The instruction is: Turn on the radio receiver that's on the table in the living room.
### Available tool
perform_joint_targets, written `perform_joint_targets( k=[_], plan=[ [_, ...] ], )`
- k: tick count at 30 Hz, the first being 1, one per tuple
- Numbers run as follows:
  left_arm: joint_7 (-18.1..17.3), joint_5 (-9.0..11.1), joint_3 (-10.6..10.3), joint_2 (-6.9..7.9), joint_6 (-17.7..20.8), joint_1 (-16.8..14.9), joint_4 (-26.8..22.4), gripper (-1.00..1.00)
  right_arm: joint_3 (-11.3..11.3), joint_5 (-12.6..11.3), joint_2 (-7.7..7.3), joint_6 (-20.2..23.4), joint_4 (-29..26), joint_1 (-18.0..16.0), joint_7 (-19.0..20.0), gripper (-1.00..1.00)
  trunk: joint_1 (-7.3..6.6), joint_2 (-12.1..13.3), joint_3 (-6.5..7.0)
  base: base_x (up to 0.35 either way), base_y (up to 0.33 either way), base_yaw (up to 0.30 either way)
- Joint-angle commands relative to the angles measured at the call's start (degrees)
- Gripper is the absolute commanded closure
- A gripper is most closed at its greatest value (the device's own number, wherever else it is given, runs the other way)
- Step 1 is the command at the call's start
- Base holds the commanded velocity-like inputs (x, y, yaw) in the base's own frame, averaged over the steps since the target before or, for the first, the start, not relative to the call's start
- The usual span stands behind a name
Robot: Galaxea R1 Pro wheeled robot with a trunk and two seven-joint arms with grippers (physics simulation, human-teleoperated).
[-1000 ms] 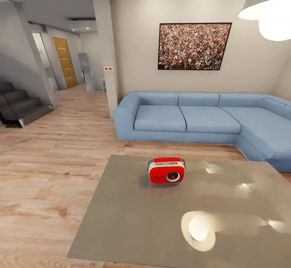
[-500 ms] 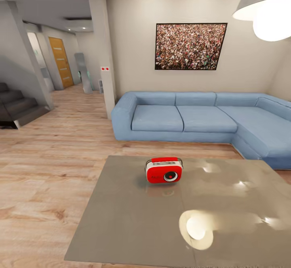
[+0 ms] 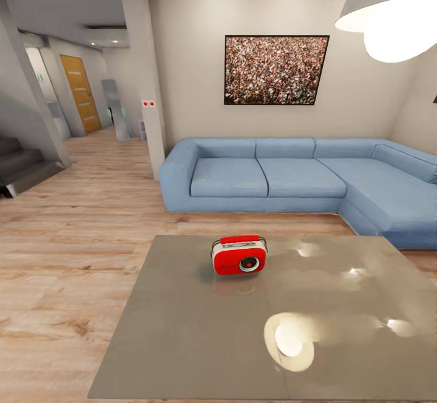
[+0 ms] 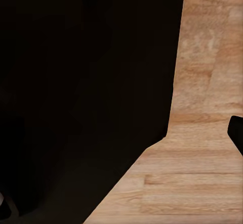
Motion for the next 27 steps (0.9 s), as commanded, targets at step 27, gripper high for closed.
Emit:
perform_joint_targets(
  k=[27],
  plan=[
    [0.1,0.0,-0.1,-0.09,0.5,0.0,0.1,-1.00,0.0,0.0,0.00,0.0,0.0,0.0,0.0,-1.00,-1.10,2.0,0.90,0.000,0.000,-0.001]
  ],
)
